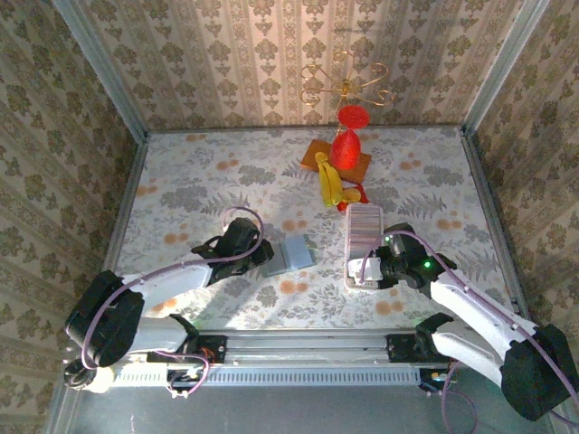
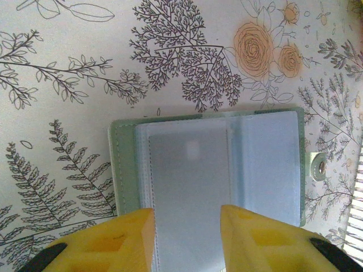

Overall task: Put the credit cards into the card holder
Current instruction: Pick up the credit card from the storage box.

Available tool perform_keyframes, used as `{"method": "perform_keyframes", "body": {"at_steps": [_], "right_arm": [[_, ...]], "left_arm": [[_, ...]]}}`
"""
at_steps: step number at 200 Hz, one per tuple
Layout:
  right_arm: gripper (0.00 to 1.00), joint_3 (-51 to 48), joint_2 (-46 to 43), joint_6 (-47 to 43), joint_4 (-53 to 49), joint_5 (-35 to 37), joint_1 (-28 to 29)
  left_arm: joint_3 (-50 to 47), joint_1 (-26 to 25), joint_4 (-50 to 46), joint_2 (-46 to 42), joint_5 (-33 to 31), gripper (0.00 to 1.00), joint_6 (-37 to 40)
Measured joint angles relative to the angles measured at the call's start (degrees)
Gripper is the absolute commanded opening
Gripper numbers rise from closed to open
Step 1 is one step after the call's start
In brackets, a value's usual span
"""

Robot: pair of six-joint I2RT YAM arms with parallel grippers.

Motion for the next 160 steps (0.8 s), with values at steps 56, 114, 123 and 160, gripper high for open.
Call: {"method": "perform_keyframes", "body": {"at_steps": [56, 114, 123, 160], "right_arm": [[0.15, 0.04, -1.27, 0.66, -0.85, 0.68, 0.00], [0.15, 3.52, -2.69, 4.15, -4.83, 1.25, 0.00], [0.14, 4.72, -2.75, 5.14, -6.29, 1.09, 0.00], [0.02, 8.72, -4.98, 10.21, -12.72, -2.86, 0.68]], "left_arm": [[0.00, 0.00, -0.02, 0.07, -0.02, 0.35, -0.02], [0.20, 0.00, -0.90, 1.14, -0.09, 0.35, -0.04], [0.44, 0.00, -1.75, 1.22, -0.28, 0.35, -0.26], [0.68, 0.00, -3.45, 1.22, -1.18, 0.39, -0.79]]}}
